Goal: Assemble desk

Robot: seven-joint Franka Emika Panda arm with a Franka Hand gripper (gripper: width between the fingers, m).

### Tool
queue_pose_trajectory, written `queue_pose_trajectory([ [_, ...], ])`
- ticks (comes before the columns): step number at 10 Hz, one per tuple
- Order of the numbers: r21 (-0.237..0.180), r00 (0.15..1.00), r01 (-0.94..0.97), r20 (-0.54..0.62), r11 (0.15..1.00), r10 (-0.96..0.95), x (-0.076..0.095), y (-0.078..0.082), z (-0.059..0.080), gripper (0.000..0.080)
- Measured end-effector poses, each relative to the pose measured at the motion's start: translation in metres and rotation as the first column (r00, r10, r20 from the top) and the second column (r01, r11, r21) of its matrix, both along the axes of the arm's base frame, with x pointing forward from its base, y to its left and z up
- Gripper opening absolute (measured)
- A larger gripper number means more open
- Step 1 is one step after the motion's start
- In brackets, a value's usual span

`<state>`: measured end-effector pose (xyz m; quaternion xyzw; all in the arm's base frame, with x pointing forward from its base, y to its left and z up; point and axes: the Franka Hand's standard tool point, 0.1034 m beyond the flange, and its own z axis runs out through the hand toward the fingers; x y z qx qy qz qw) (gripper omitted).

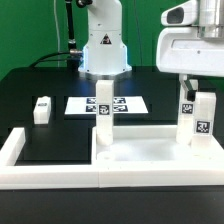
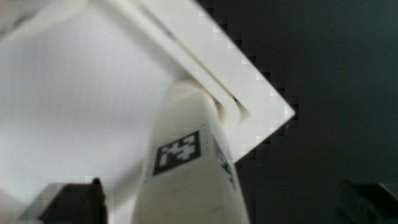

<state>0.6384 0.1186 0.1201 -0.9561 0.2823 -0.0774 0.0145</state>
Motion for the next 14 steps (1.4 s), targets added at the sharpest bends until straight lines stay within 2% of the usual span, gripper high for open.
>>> queue_pose_trajectory([
  [2, -0.027, 0.984, -0.178, -0.005, 0.984, 0.178, -0.001, -0.007, 0.002, 0.0649],
  [5, -0.017, 0.994, -0.110, -0.004, 0.994, 0.110, -0.001, -0.008, 0.001, 0.0620],
  [7, 0.000, 1.000, 0.001, -0.003, 1.000, -0.001, -0.001, -0.008, 0.000, 0.0317],
  [9, 0.030, 0.980, 0.197, -0.003, 0.980, -0.197, -0.001, -0.007, 0.000, 0.0287],
  [12, 0.078, 0.790, 0.613, -0.056, 0.786, -0.610, 0.004, -0.004, -0.001, 0.0287],
  [13, 0.102, 0.676, 0.737, -0.073, 0.669, -0.734, 0.005, -0.001, -0.001, 0.0287],
  [14, 0.134, 0.512, 0.856, -0.093, 0.499, -0.854, 0.007, 0.003, -0.001, 0.0287],
])
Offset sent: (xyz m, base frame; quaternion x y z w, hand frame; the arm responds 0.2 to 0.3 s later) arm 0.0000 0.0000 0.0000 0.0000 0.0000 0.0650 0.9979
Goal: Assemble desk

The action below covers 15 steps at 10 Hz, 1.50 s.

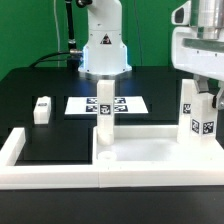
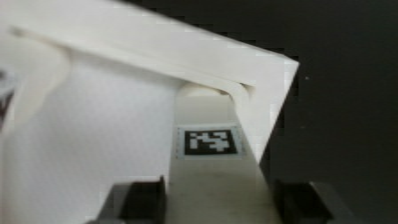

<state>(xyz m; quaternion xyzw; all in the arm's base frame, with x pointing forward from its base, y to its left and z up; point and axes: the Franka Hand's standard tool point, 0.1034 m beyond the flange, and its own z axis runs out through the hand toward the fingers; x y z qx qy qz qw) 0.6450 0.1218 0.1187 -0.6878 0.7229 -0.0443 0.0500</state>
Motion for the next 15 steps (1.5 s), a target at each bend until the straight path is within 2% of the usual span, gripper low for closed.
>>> queue_pose_trajectory([
  [2, 0.051, 0.960, 0.277, 0.032, 0.960, -0.279, 0.003, 0.011, -0.001, 0.0288],
  [5, 0.045, 0.971, 0.235, 0.033, 0.971, -0.236, 0.003, 0.012, -0.001, 0.0289],
  [6, 0.040, 0.976, 0.212, 0.035, 0.976, -0.214, 0.003, 0.012, -0.001, 0.0494],
  [7, -0.017, 0.999, -0.017, 0.039, 1.000, 0.018, 0.002, 0.008, 0.000, 0.0494],
  [8, -0.075, 0.969, -0.242, 0.030, 0.967, 0.245, 0.001, 0.009, -0.001, 0.0625],
  [12, -0.122, 0.866, -0.494, 0.014, 0.861, 0.499, 0.000, 0.008, -0.004, 0.0649],
  [13, -0.137, 0.811, -0.579, 0.001, 0.804, 0.585, 0.000, 0.007, -0.003, 0.0649],
  [14, -0.181, 0.560, -0.821, -0.081, 0.541, 0.824, 0.001, -0.005, -0.002, 0.0649],
  [15, -0.183, 0.483, -0.868, -0.102, 0.461, 0.870, 0.000, -0.011, -0.005, 0.0649],
])
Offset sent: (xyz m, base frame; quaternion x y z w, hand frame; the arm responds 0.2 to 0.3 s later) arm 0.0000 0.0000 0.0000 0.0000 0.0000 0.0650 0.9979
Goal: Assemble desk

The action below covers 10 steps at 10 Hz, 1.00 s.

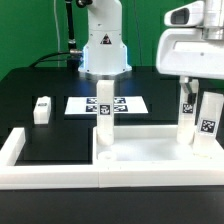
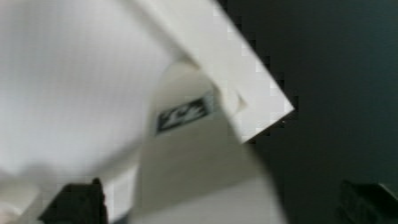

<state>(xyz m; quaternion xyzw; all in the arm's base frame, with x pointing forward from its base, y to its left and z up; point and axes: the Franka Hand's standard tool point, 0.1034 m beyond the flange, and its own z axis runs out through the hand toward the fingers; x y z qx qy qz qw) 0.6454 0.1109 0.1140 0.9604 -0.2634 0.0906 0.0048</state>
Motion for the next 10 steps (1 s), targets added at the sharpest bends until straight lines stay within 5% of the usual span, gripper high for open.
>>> queue_pose_trajectory([
  [1, 0.009, 0.999, 0.051, 0.003, 0.999, -0.051, 0.000, 0.002, 0.000, 0.0647],
  [2, 0.011, 0.998, 0.061, 0.004, 0.998, -0.061, 0.000, 0.002, 0.000, 0.0509],
  [3, 0.014, 0.997, 0.076, 0.004, 0.997, -0.076, 0.000, 0.002, 0.000, 0.0509],
  [4, 0.026, 0.989, 0.145, 0.007, 0.989, -0.145, 0.000, 0.002, 0.000, 0.0336],
  [8, 0.097, 0.866, 0.498, 0.000, 0.862, -0.500, 0.001, -0.007, 0.000, 0.0296],
  [10, 0.164, 0.672, 0.737, -0.075, 0.655, -0.737, 0.000, -0.015, 0.000, 0.0295],
])
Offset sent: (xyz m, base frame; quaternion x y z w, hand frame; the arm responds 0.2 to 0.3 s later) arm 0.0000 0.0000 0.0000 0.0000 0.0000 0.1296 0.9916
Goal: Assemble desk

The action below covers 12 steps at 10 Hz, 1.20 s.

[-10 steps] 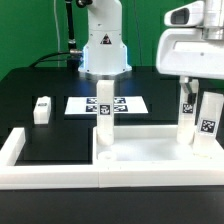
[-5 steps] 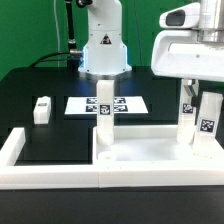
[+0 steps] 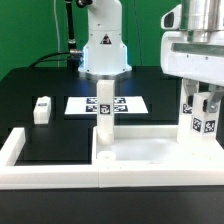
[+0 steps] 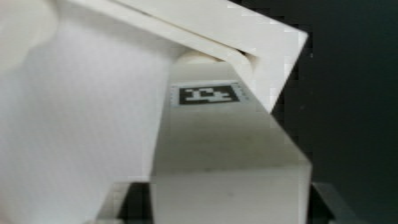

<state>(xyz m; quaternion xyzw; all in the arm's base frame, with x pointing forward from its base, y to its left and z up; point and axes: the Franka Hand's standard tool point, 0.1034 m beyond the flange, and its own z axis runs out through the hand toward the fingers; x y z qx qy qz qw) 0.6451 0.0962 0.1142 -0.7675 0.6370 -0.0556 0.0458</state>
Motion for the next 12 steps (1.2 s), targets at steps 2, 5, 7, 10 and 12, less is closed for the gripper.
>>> queue_pose_trajectory([
  [2, 0.110, 0.950, 0.310, -0.017, 0.944, -0.310, -0.001, -0.003, -0.003, 0.0297],
  [5, 0.137, 0.913, 0.408, -0.030, 0.903, -0.408, -0.002, -0.003, -0.003, 0.0297],
  [7, 0.126, 0.934, 0.356, -0.020, 0.926, -0.357, -0.001, -0.004, -0.003, 0.0463],
  [10, 0.039, 0.993, -0.113, 0.052, 0.993, 0.110, 0.008, 0.005, 0.007, 0.0639],
  [12, 0.005, 0.970, -0.238, 0.050, 0.971, 0.237, 0.007, 0.001, 0.004, 0.0647],
])
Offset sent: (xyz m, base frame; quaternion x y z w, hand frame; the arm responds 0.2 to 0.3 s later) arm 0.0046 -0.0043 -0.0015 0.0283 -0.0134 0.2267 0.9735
